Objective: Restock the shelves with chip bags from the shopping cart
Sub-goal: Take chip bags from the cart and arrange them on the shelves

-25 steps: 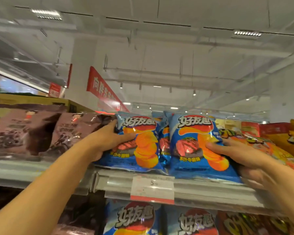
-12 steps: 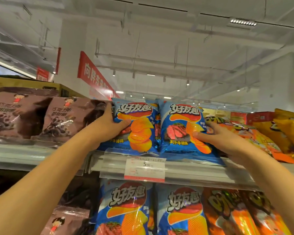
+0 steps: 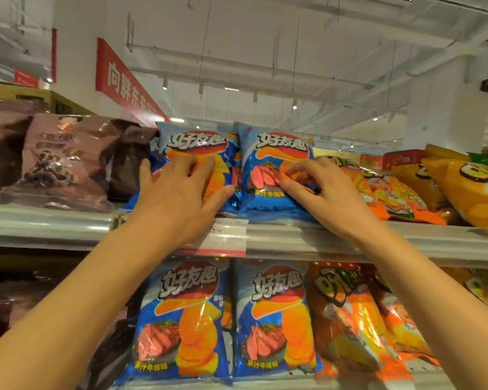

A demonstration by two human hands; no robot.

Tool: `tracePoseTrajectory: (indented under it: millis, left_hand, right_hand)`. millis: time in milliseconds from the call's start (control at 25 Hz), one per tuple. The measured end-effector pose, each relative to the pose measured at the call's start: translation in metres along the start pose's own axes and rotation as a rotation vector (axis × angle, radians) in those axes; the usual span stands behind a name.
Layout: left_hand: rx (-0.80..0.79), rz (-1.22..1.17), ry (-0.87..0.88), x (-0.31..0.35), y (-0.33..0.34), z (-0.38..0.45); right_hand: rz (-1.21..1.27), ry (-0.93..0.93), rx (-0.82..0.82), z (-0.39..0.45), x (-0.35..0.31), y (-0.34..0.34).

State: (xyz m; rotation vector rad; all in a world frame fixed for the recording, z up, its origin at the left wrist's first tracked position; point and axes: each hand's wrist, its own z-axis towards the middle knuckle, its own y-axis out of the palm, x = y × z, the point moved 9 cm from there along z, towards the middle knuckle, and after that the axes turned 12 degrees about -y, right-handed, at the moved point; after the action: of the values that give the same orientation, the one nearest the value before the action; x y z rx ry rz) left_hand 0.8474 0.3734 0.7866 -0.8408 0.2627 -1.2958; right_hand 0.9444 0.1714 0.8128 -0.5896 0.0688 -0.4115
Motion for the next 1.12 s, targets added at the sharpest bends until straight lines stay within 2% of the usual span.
tracePoseTrajectory:
  millis: [80,200,320,440,600,800,1120]
  left_hand:
    - [0.046,-0.022,0.002,0.017,-0.005,-0.014]
    - [0.112,-0.106,0.111,0.068,-0.019,-0.036]
    - [0.147,-0.220,0.254,0.139,-0.025,-0.056]
    - [0.105,-0.384,0.392,0.230,-0.005,-0.091]
    - [-0.094,-0.549,0.554,0.365,0.061,-0.160]
    - [-0.372,-0.682,0.685,0.512,0.157,-0.270]
    - [-0.715,-0.771,0.768,0.687,0.281,-0.388]
  right_hand:
    - [0.016,-0.025,0.007,-0.011,-0.006,-0.007]
    - [-0.007,-0.082,0.046,-0.037,-0.010,-0.038]
    - [-0.046,-0.101,0.103,-0.075,0.004,-0.091]
    - [-0.113,-0.039,0.138,-0.137,0.044,-0.158]
    - [-0.250,0.111,0.166,-0.247,0.112,-0.261]
    - [-0.350,0.461,0.092,-0.412,0.194,-0.364]
    - [-0.349,0.951,-0.062,-0.654,0.280,-0.433]
